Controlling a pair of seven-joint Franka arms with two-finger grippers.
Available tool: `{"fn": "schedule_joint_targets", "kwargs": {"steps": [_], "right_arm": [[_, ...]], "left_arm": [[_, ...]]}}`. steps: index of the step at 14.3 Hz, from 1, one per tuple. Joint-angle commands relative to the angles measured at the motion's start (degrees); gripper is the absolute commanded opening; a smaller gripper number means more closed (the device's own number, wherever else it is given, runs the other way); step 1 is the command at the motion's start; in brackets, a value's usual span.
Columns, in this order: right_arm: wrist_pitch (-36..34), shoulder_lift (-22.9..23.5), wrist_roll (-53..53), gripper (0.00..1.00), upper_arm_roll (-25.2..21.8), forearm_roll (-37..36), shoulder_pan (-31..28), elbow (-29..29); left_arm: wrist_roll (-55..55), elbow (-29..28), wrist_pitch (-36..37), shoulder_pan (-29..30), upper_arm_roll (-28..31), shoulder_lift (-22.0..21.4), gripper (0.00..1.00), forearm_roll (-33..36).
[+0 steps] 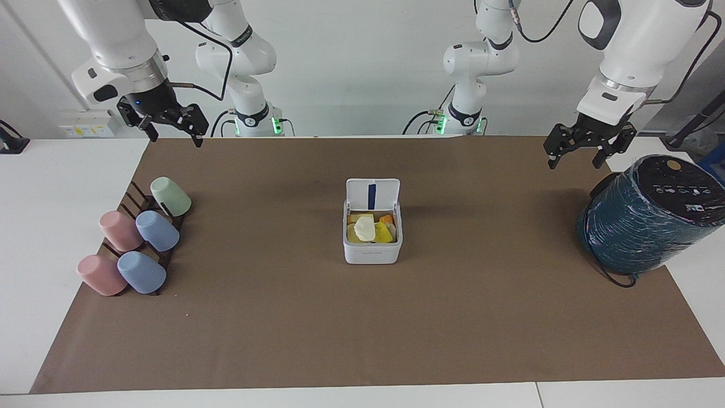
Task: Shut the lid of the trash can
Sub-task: 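Move the left gripper from rest toward the open trash bin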
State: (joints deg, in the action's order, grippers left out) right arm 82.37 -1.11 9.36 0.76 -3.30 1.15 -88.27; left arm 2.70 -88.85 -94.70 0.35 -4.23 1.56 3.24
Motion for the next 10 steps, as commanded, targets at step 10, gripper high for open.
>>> {"fn": "schedule_joint_targets", "kwargs": {"steps": [10], "right_arm": [[0.2,-1.5,-1.6,1.00,-0.1,1.2,-0.1,-1.6]], "left_arm": [[-1.0,-11.3,-6.4,-8.2,0.0,-5.7,0.99,-0.2]]}}
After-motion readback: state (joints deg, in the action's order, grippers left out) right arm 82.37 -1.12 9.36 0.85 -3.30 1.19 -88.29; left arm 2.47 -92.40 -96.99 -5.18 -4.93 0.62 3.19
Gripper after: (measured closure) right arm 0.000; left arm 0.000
